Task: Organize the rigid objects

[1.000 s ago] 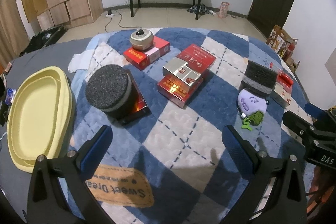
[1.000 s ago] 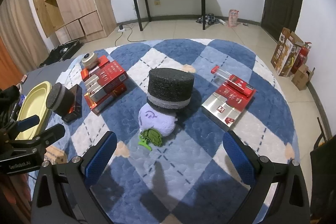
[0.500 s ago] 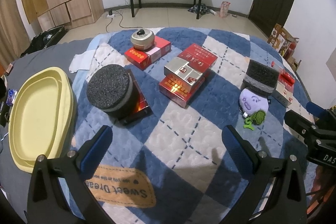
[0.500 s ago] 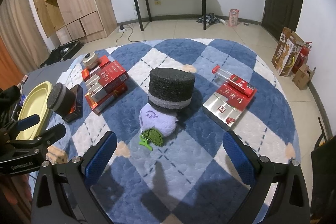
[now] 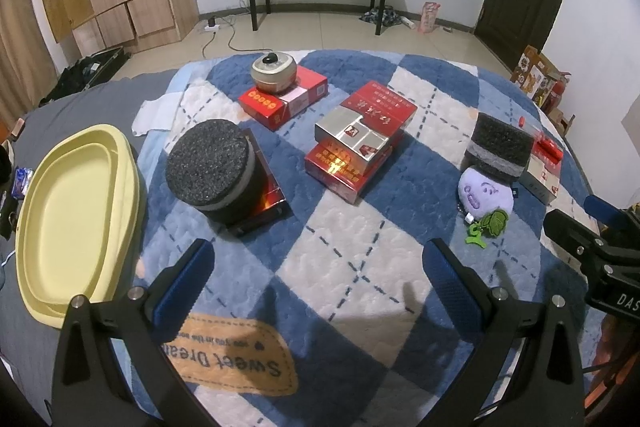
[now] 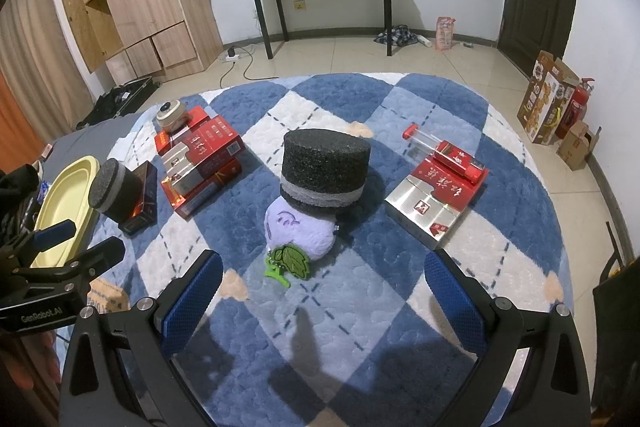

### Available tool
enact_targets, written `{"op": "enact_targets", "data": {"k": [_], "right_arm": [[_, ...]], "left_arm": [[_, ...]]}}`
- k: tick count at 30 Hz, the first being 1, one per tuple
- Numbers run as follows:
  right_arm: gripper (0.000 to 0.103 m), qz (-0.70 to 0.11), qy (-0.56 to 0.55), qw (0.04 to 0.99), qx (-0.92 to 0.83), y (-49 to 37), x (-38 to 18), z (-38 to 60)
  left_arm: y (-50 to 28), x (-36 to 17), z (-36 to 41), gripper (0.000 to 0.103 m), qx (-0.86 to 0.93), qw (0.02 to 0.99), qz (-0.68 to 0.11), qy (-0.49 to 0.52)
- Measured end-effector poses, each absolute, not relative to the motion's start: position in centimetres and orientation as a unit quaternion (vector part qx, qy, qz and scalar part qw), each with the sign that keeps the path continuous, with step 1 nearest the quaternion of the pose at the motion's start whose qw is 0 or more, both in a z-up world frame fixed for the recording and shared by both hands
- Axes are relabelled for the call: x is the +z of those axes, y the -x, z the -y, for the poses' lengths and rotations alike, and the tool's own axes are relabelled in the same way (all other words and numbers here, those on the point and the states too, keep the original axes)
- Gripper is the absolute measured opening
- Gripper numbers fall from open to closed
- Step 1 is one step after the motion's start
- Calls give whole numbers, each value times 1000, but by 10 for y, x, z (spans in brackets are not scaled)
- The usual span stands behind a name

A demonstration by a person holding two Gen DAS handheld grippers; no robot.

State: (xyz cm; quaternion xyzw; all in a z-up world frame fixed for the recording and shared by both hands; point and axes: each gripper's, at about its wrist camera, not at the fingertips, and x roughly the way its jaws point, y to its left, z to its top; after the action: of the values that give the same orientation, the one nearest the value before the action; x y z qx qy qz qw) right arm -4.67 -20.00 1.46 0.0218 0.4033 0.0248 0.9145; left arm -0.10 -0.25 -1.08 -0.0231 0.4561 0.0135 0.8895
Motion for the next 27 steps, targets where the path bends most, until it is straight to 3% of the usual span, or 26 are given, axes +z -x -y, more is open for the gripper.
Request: {"op": "enact_targets", "data": {"k": [27], "right_arm": [[103,-408,-40,912,30,44,9,205]], "left_arm": [[0,-13,-2,103,17,886,-463,29]]}}
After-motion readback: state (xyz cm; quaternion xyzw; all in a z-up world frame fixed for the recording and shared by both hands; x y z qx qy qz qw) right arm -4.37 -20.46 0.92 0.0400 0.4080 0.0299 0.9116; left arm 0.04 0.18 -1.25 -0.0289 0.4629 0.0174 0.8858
